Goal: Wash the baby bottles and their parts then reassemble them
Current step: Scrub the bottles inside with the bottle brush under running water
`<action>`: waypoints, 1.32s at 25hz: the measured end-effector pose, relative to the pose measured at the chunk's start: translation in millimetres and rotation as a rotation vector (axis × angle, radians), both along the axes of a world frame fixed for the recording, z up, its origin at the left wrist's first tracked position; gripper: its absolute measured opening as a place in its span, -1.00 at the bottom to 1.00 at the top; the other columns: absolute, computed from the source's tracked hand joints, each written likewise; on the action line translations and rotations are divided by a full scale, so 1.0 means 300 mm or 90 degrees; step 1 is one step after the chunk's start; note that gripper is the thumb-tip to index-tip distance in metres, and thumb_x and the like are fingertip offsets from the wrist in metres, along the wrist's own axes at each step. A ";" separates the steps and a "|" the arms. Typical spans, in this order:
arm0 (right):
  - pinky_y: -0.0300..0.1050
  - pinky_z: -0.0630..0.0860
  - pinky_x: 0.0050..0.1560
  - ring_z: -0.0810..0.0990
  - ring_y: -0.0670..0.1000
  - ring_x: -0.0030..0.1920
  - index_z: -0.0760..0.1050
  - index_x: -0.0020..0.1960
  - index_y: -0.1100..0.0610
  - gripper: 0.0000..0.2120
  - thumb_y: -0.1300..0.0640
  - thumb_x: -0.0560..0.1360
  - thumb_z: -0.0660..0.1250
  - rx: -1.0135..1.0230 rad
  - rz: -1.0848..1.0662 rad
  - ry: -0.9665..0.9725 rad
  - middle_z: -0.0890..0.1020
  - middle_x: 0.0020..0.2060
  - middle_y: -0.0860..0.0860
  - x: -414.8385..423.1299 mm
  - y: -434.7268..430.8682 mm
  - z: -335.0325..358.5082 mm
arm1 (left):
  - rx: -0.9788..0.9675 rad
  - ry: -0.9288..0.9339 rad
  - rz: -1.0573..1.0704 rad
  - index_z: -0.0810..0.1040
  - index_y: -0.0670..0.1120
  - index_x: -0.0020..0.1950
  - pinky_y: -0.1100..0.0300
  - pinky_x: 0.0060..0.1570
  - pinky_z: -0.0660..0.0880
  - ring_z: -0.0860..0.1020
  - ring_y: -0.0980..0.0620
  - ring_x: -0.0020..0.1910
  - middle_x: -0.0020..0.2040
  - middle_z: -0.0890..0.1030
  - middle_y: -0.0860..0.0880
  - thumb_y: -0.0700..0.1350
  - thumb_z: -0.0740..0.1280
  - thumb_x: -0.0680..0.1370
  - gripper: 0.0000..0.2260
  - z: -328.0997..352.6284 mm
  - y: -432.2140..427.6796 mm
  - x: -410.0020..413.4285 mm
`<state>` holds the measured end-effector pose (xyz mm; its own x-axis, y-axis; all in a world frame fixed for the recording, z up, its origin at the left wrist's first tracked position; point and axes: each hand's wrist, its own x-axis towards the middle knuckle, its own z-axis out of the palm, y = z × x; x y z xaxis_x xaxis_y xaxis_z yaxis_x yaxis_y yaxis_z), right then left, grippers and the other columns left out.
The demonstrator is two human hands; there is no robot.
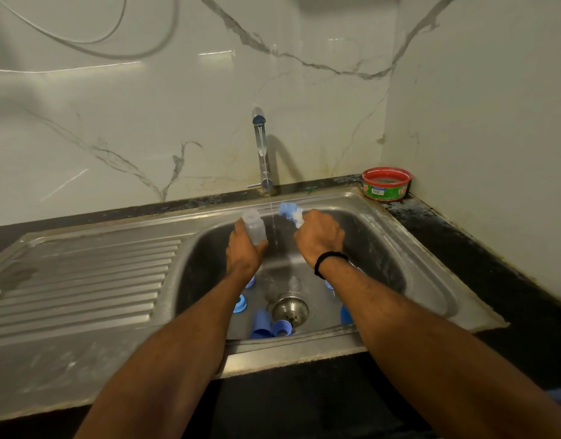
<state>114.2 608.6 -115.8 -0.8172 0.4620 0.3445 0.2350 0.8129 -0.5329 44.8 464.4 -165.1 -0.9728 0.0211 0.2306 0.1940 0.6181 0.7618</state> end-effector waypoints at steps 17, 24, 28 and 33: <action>-0.07 0.50 -0.12 0.61 0.07 -0.05 0.56 0.12 0.11 -0.80 0.08 0.53 0.36 0.004 -0.005 0.001 0.63 -0.05 0.05 0.003 -0.001 -0.001 | -0.005 0.010 -0.006 0.32 -0.06 0.47 -0.05 0.27 0.46 0.50 -0.16 0.33 0.34 0.52 -0.15 -0.10 0.50 0.48 -0.38 0.003 0.005 0.004; -0.08 0.46 -0.10 0.61 0.08 -0.01 0.56 0.15 0.11 -0.78 0.08 0.53 0.36 0.001 -0.006 0.002 0.64 -0.02 0.06 -0.002 0.002 -0.004 | -0.004 0.023 0.001 0.29 -0.07 0.50 0.00 0.26 0.44 0.48 -0.17 0.35 0.37 0.49 -0.16 -0.11 0.48 0.50 -0.37 0.001 0.007 -0.003; -0.08 0.48 -0.11 0.61 0.08 -0.01 0.56 0.14 0.11 -0.79 0.09 0.54 0.35 0.000 -0.001 0.010 0.64 -0.01 0.06 -0.001 0.002 -0.005 | -0.002 0.028 -0.008 0.32 -0.08 0.49 0.01 0.26 0.44 0.50 -0.15 0.34 0.35 0.52 -0.15 -0.14 0.49 0.50 -0.39 0.003 0.006 -0.002; -0.09 0.47 -0.13 0.61 0.07 -0.04 0.56 0.13 0.11 -0.80 0.08 0.53 0.36 -0.006 -0.004 0.006 0.64 -0.03 0.06 -0.004 0.007 -0.006 | -0.025 0.021 -0.008 0.27 -0.06 0.53 -0.04 0.28 0.43 0.46 -0.19 0.37 0.39 0.47 -0.17 -0.12 0.48 0.51 -0.35 0.011 0.003 -0.001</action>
